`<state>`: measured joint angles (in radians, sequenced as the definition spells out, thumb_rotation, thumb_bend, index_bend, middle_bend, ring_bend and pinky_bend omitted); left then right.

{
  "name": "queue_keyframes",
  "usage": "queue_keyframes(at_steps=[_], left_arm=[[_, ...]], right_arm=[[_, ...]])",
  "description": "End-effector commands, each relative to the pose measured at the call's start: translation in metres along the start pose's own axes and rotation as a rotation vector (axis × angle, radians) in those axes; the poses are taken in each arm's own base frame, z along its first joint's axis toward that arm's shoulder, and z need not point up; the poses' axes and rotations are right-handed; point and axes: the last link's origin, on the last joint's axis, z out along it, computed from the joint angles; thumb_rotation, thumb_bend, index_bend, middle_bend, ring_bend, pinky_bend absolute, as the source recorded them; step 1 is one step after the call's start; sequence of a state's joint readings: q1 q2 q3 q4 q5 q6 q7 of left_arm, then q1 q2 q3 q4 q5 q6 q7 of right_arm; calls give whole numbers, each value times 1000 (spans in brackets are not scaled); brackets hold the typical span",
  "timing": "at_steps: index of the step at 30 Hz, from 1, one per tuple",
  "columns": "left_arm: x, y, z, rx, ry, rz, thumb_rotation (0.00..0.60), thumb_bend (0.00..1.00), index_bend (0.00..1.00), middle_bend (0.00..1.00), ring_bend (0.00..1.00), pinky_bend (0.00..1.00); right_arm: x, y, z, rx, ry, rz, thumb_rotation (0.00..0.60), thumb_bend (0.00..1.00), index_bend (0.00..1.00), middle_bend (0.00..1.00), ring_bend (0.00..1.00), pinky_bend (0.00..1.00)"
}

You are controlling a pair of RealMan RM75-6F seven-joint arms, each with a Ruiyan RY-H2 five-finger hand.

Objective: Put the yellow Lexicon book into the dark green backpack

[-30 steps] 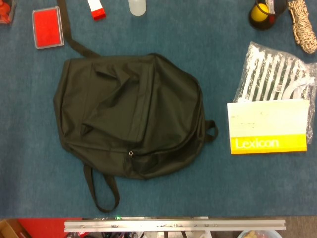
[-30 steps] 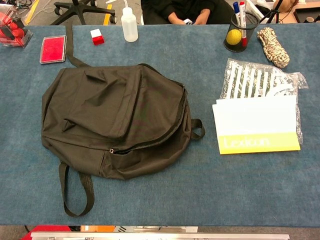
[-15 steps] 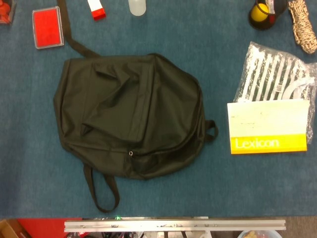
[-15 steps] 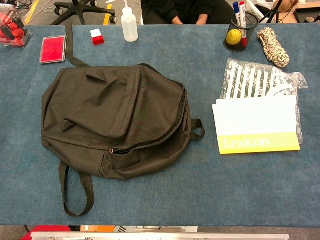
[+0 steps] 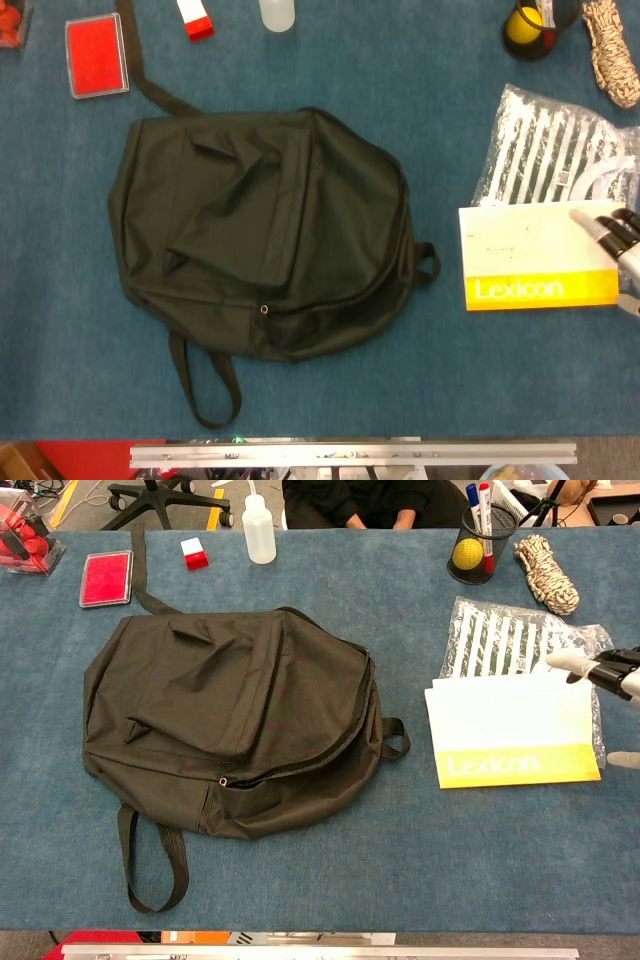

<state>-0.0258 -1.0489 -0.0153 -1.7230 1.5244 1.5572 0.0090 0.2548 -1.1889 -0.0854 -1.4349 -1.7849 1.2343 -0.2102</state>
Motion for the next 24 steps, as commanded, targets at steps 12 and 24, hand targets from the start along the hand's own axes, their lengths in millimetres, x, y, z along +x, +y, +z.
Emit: queue_keyframes(at_steps=[12,24], left_arm=[[-1,-6,-5,8,-31,-11,600,205,195,267,218,248],[0,-5,-6,4,-41,-6,600,205,195,267,218,248]], right_arm=[[-30,-20,21,34,-92,-79,600,0,0,254,185,300],[-36,-15,33,24,-159,-87,600,0,0,189,137,265]])
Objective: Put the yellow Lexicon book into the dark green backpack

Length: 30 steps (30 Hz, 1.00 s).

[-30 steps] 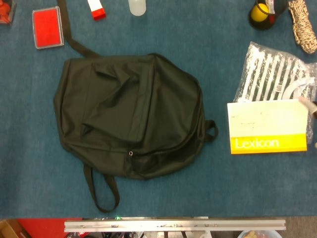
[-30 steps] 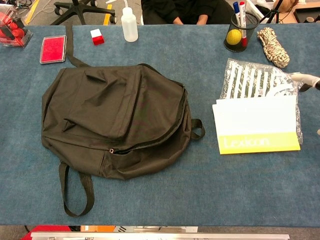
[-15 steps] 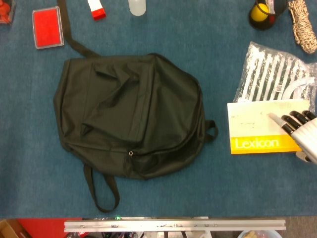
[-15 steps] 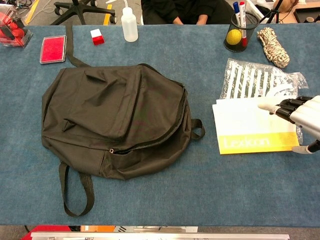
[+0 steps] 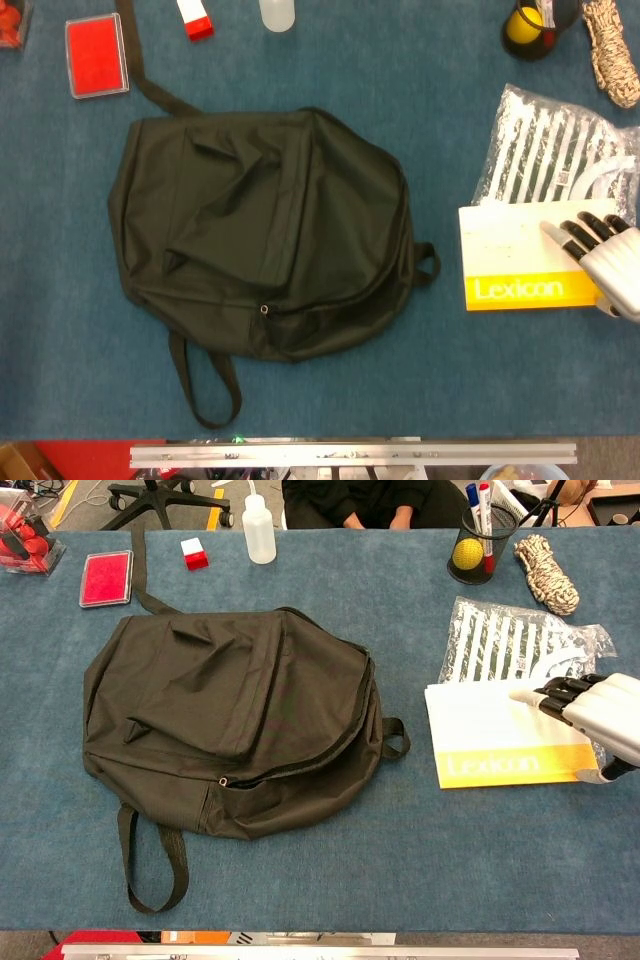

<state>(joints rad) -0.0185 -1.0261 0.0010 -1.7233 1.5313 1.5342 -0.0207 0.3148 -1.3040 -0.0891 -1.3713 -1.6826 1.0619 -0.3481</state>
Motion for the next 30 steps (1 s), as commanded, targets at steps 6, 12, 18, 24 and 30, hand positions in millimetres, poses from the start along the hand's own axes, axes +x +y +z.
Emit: queue_keyframes(at_steps=[6,12,18,24,30], left_arm=[[0,-1,-2,4,-5,3,600,205,195,267,217,248],[1,-3,-4,6,-3,-1,600,205,195,267,217,248],[1,-4,-5,7,-7,-3,600,205,196,267,217,248],[2,-5,-6,5,-16,-9,600,205,196,267,218,248],[2,-5,-7,3,-21,-9,600,205,197,267,217,247]], right_arm=[[-4,1,1,17,-73,3,600,0,0,155,112,241],[-3,0,-5,24,-87,14,600,0,0,144,94,225],[-2,-3,-11,18,-52,-9,600,0,0,143,71,198],[-11,-8,-15,24,-57,-43,600,0,0,130,49,177],[-18,-9,-16,22,-61,-73,600,0,0,124,42,175]])
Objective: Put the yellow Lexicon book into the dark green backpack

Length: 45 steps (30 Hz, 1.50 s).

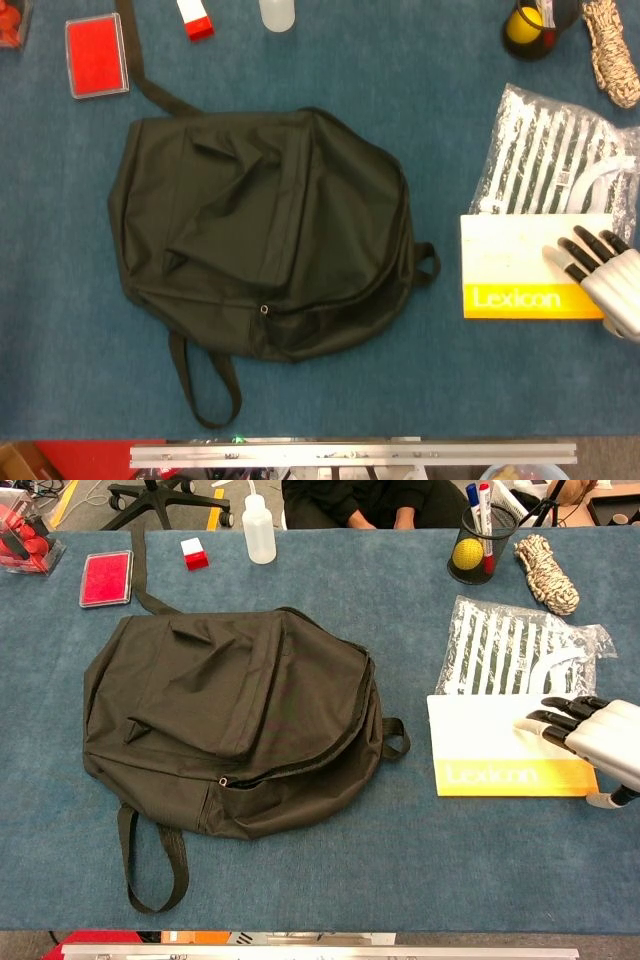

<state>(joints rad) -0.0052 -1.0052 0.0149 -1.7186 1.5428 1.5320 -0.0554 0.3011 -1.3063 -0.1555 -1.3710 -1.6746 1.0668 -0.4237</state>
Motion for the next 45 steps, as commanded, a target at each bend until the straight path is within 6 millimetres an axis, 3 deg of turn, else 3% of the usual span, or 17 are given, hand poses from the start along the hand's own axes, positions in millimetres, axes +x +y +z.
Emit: queue_keyframes(at_steps=[1,14,23,35,42,45], left_arm=[[0,0,0,-3,-1,0,600,205,198,267,217,247],[2,-1,-2,1,-2,-9,600,205,200,268,217,245],[1,-1,-3,-4,-10,-2,600,205,200,268,217,244],[2,-3,-3,5,-1,-12,600,205,200,268,217,244],[1,-4,-3,11,-3,-13,600,206,200,268,217,244],[2,-4,-3,8,-2,-15,600,205,200,268,218,244]], right_arm=[[-2,-1,1,-4,0,-19,600,0,0,124,41,175],[4,-1,-3,-19,45,-20,600,0,0,112,30,165],[0,-14,-14,35,38,-6,600,0,0,106,22,158],[1,-6,12,-10,46,-4,600,0,0,114,22,157],[3,-4,18,-16,54,-11,600,0,0,143,26,158],[5,-4,19,-14,70,2,600,71,0,165,55,164]])
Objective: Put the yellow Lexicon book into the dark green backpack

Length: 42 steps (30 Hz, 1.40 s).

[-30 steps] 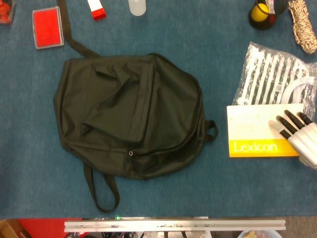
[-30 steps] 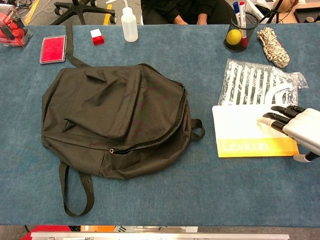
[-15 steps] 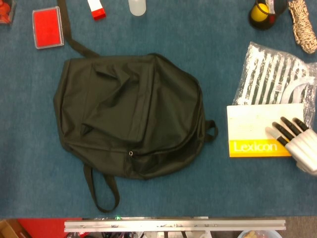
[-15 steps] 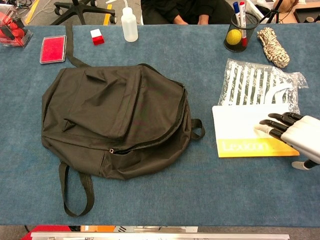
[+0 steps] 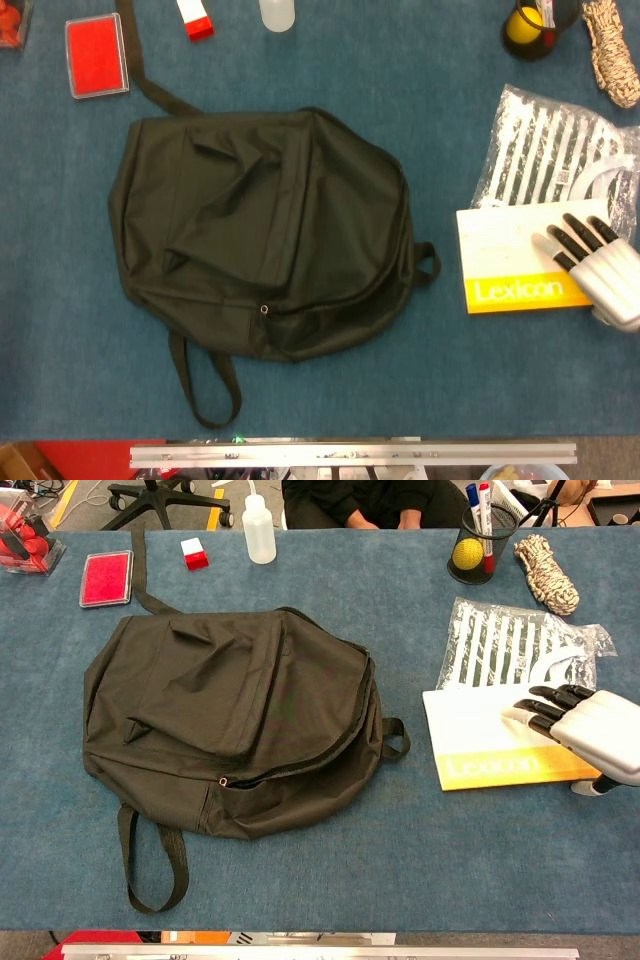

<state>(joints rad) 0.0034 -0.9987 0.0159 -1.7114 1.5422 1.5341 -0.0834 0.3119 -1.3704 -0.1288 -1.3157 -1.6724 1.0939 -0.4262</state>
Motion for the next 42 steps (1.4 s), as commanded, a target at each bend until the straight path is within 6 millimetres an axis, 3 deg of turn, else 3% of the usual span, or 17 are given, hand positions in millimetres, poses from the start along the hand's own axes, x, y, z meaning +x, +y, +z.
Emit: queue_keyframes(at_steps=[1,3,9,16,20,22,26,32,39,42], left_arm=[[0,0,0,-1,-1,-1,600,205,200,268,218,244],[0,0,0,-2,-3,0,600,205,200,268,217,244],[0,0,1,-3,-3,-1,600,205,200,268,218,245],[1,2,3,-7,-4,-6,600,205,200,268,218,245],[2,1,3,-6,-7,-9,600,205,200,268,217,244],[3,1,3,-5,-8,-11,600,205,200,268,217,244],[3,0,2,0,-6,-16,600,205,200,268,217,244],[3,-1,3,1,-12,-15,600,205,200,268,217,244],[3,-2,4,2,-6,-22,600,205,200,268,217,245],[3,-3,3,3,-2,-32,600,205,200,268,217,244]], right_arm=[[2,0,2,-1,17,15,600,133,0,176,69,170],[5,1,3,-6,32,29,600,241,0,203,98,192],[13,6,7,-22,69,54,600,379,0,261,162,260],[25,5,22,-32,131,79,600,461,5,309,210,312],[37,5,34,-40,188,84,600,493,69,327,222,326],[41,4,38,-40,207,85,600,495,118,333,225,330],[47,2,45,-41,242,75,600,359,270,369,249,358],[47,-2,53,-54,265,65,600,268,428,412,302,418],[51,-6,64,-65,301,25,600,260,488,428,324,474],[51,-9,69,-66,305,7,600,337,513,441,345,518]])
